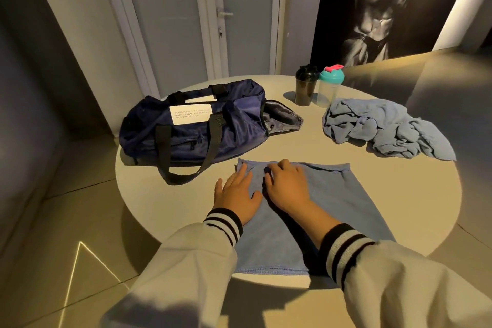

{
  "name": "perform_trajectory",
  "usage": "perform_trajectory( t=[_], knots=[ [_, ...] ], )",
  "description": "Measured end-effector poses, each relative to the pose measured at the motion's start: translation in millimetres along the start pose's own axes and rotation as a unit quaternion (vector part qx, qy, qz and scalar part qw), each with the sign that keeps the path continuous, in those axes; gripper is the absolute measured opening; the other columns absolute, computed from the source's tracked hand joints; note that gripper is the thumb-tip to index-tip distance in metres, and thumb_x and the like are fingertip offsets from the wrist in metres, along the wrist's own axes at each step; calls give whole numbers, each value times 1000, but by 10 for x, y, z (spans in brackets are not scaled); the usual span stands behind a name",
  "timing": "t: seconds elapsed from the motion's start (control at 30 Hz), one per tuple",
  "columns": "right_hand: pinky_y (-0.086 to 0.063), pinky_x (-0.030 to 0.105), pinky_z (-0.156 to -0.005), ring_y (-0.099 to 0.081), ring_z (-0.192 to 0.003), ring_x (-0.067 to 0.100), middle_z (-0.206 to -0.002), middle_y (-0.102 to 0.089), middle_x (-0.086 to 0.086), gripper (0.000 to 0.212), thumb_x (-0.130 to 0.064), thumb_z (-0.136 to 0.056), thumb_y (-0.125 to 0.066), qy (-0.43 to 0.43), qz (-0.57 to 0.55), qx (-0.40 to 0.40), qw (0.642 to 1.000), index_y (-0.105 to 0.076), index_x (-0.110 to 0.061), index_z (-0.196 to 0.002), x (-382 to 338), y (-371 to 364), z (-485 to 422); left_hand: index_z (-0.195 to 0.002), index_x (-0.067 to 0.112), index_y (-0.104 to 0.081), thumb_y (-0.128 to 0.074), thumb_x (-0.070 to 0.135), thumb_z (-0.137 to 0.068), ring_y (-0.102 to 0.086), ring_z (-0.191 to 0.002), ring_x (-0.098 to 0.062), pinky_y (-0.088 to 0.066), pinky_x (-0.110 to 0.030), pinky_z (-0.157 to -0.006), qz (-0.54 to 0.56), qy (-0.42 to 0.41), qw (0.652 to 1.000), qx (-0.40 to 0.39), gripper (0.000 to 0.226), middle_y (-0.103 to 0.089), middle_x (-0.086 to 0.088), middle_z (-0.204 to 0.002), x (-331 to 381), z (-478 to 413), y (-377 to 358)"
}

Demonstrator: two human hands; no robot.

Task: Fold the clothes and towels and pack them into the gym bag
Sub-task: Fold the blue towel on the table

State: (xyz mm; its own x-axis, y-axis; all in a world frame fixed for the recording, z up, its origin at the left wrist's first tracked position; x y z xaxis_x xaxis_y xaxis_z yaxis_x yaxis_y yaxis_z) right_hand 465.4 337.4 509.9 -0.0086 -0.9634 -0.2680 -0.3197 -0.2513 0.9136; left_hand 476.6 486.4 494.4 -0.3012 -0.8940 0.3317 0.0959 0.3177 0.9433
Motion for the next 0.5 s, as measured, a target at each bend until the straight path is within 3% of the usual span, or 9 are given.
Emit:
perform_trajectory(
  t=[0.07, 0.13, 0.23, 0.27, 0.33, 0.4, 0.5],
  knots=[
    [-24, 50, -112, -49, -122, 26, -133, -51, 6, 40, -37, -105, -34, -7, -6, -66, 998, -54, -20, -134, -53, -64, 60, -160, 26, -11, -31, 55, -100, -7, -153, -13, 2, -46, -124, -4, 18, 1000, -2, 70, 4, 9, -168, 1, -3, 2],
    [-10, 53, -120, -29, -145, 23, -156, -33, 4, 49, -40, -106, -25, -26, -11, -124, 992, -37, -23, -151, -50, -102, 102, -160, 23, -8, -28, 61, -97, -4, -153, -15, 4, -47, -124, -16, 51, 999, -8, 76, 3, 4, -168, 10, 2, 11],
    [0, 51, -123, -3, -154, 21, -167, -11, 2, 56, -44, -107, -19, -20, -13, -182, 983, -17, -24, -159, -32, -75, 119, -160, 21, -7, -27, 68, -94, 4, -154, -22, 5, -51, -122, -33, 97, 995, -12, 83, 4, -4, -168, 25, 35, 45],
    [-3, 50, -123, -5, -154, 23, -167, -12, 4, 56, -45, -107, -21, -15, -23, -184, 982, -19, -23, -159, -18, -54, 124, -160, 22, -7, -27, 69, -94, 6, -154, -24, 6, -52, -122, -44, 102, 994, -8, 83, 5, -6, -168, 25, 50, 60],
    [-21, 47, -120, -25, -147, 29, -158, -32, 10, 51, -43, -106, -30, -3, -26, -130, 991, -37, -20, -151, 55, 20, 150, -159, 23, -10, -28, 66, -96, 6, -153, -27, 9, -53, -121, -91, 86, 992, 12, 79, 4, -7, -168, 54, 86, 106],
    [-36, 43, -107, -45, -127, 31, -137, -51, 11, 42, -40, -103, -38, -9, -2, -60, 998, -52, -18, -136, 176, 115, 200, -157, 25, -23, -32, 55, -99, -7, -153, -26, 6, -52, -122, -141, 36, 988, 43, 66, -12, -5, -167, 136, 96, 157],
    [-41, 42, -98, -51, -114, 32, -122, -56, 9, 37, -37, -101, -43, -29, 8, -48, 998, -58, -17, -127, 326, 174, 301, -148, 26, -41, -36, 38, -102, -34, -143, -21, -6, -47, -123, -122, -50, 991, 31, 48, -40, 2, -156, 395, 33, 155]
  ],
)
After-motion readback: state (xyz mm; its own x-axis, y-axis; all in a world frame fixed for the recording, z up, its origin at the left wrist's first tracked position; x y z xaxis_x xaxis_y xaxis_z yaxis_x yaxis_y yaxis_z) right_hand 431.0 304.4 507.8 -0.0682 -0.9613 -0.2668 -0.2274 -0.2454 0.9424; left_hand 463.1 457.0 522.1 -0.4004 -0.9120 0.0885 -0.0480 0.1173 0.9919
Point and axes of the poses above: each hand's wrist, its own z-axis away from the middle knuckle, its own y-axis out of the back of the hand, x = y × z, the point moved 3 cm from there along -z, towards the middle knuckle
